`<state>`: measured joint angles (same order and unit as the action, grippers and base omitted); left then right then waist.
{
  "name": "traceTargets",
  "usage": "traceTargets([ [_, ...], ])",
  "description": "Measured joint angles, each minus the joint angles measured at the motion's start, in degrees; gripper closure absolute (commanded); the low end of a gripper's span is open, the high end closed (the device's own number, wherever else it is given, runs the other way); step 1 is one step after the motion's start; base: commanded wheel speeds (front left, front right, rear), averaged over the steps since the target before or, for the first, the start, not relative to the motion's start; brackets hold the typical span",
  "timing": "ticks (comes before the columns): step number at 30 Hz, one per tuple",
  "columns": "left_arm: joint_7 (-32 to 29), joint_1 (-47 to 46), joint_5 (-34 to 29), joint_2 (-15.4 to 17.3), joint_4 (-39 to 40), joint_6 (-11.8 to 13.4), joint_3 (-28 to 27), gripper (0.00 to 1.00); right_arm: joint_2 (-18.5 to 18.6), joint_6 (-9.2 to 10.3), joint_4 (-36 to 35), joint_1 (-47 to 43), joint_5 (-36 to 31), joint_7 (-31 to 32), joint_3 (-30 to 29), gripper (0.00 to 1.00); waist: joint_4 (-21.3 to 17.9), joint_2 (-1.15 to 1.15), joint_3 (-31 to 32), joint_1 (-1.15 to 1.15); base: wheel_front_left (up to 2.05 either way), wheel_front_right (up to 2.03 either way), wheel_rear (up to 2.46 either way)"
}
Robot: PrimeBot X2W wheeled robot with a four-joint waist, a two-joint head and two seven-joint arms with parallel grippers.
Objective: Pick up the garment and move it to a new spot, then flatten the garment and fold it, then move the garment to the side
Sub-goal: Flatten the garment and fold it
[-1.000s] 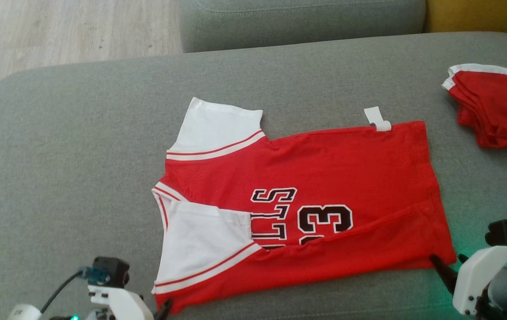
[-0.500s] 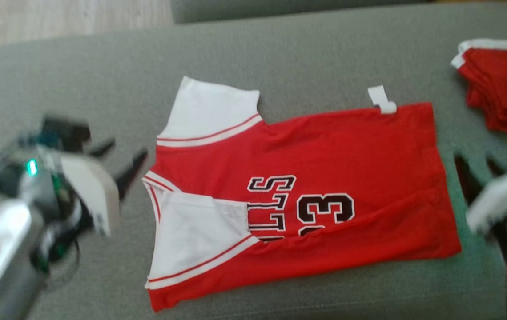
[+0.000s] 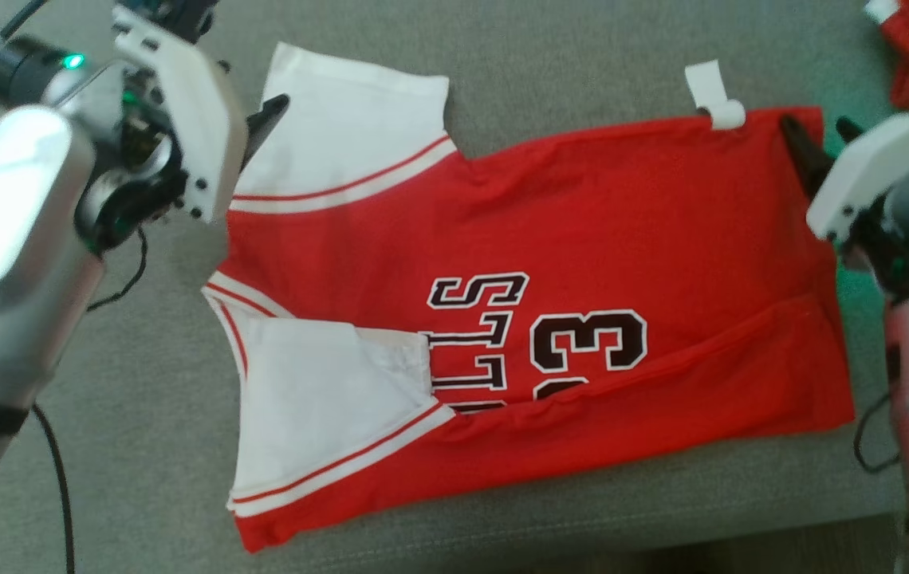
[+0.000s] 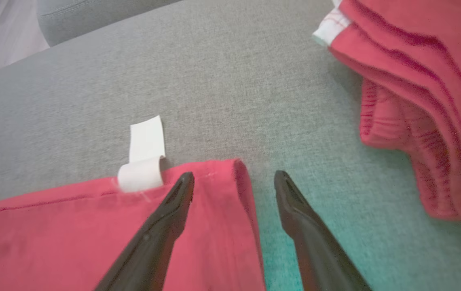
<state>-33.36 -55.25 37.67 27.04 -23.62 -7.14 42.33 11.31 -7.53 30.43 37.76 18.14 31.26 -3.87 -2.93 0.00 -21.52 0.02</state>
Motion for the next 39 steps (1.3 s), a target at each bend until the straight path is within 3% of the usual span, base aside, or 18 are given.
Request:
traceTargets([
  [6,-1.8,-8.2,7.1,0.2,-6.7,-0.4,9.5,0.0,0.2,0.0,7.7,8.0,1.7,-1.8,3.9,0.0,-1.1,0.0,-5.1,0.0,0.0,0.0,0.0],
  [12,0.5,-14.2,9.7,1.1,-14.2,-0.4,11.8,0.0,0.2,0.0,10.5,12.5,5.0,-3.4,9.5,0.0,-3.3,0.0,-7.6,-0.01,0.0,0.0,0.0],
  [19,0.2,-16.2,15.8,1.4,-16.7,-0.4,15.5,0.0,0.7,0.0,12.4,14.7,8.8,-4.6,14.7,0.0,-5.2,0.0,-8.6,-0.02,0.0,0.0,0.0],
  [20,0.2,-16.9,16.5,1.6,-16.9,-0.4,16.3,0.0,0.9,0.0,12.5,14.9,9.3,-4.6,15.3,0.02,-5.3,0.0,-8.7,-0.02,0.0,0.0,0.0],
  [21,-0.2,-17.3,17.2,1.7,-17.1,-0.4,16.9,0.0,1.1,0.0,12.6,15.1,9.9,-4.6,16.0,0.1,-5.4,0.0,-8.7,-0.02,0.0,0.0,0.0],
  [22,-0.3,-17.9,17.8,1.7,-17.2,-0.4,17.7,0.12,1.4,0.0,12.9,15.4,10.4,-4.7,16.8,0.24,-5.4,0.0,-8.8,-0.02,0.0,0.0,0.0],
  [23,-0.3,-18.3,17.9,1.8,-17.4,-0.4,18.4,0.48,1.6,0.0,13.2,15.7,11.0,-5.0,17.4,0.44,-5.4,0.0,-8.8,-0.02,0.0,0.0,0.0],
  [24,-0.2,-18.5,17.9,1.8,-17.5,-0.4,19.0,1.0,1.9,0.0,13.2,15.7,11.7,-5.2,18.2,0.78,-5.4,0.0,-8.8,-0.02,0.0,0.0,0.0],
  [25,0.3,-18.8,17.9,1.9,-17.7,-0.4,19.9,1.0,2.0,0.0,13.4,15.7,12.2,-6.1,18.7,1.0,-5.4,0.0,-8.7,-0.02,0.0,0.0,0.0],
  [39,9.3,-19.4,18.9,1.4,-22.9,-0.5,24.6,1.0,2.1,0.0,21.5,15.6,13.8,-17.4,19.9,1.0,-3.8,0.0,-4.7,-0.01,0.0,0.0,0.0],
])
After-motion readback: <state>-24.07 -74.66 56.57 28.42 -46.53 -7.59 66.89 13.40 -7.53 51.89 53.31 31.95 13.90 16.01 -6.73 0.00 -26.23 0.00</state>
